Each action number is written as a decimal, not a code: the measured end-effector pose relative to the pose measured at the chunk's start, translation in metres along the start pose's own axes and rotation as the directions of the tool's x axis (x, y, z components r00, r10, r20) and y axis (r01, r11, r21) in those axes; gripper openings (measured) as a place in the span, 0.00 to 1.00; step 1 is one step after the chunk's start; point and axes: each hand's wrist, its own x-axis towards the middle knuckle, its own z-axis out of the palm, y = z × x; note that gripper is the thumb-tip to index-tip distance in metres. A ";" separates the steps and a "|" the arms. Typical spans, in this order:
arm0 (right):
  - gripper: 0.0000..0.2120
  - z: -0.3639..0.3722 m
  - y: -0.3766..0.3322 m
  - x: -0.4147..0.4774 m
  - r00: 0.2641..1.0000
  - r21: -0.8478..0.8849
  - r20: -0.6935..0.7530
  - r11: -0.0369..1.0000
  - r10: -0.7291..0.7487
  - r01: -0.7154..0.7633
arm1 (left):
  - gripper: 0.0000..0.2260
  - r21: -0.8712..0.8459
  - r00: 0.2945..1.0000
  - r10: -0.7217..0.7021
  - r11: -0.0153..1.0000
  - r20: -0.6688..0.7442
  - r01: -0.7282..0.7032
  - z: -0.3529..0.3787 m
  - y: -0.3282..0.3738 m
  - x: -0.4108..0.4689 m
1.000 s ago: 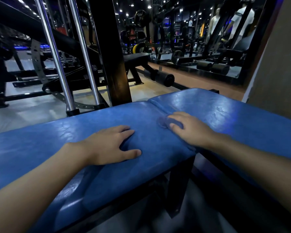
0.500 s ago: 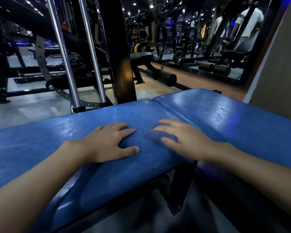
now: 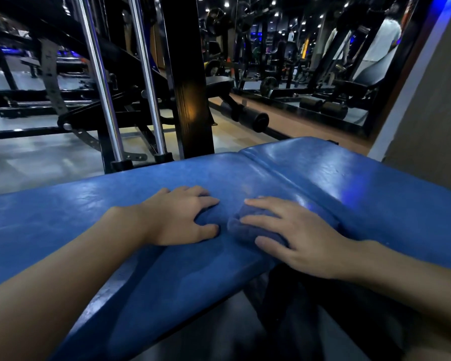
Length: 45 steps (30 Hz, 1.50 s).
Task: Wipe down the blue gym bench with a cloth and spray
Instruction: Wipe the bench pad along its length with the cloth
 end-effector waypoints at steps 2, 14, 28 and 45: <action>0.21 -0.001 0.013 0.013 0.999 0.073 0.037 0.997 0.030 -0.032 | 0.38 -0.027 1.000 -0.003 1.000 -0.016 0.003 0.002 -0.006 -0.002; 0.21 0.003 0.055 0.052 0.947 -0.029 0.101 0.952 0.305 -0.303 | 0.36 -0.035 0.998 -0.061 0.998 -0.005 0.061 0.005 -0.006 -0.012; 0.12 0.001 0.108 0.079 0.910 0.166 0.094 0.895 0.403 -0.413 | 0.37 -0.088 0.993 -0.113 0.990 -0.036 0.110 0.009 -0.010 -0.020; 0.22 0.006 0.038 0.063 0.995 0.146 0.099 0.989 0.001 -0.015 | 0.22 -0.094 0.991 -0.115 0.990 -0.067 0.108 0.002 -0.029 -0.015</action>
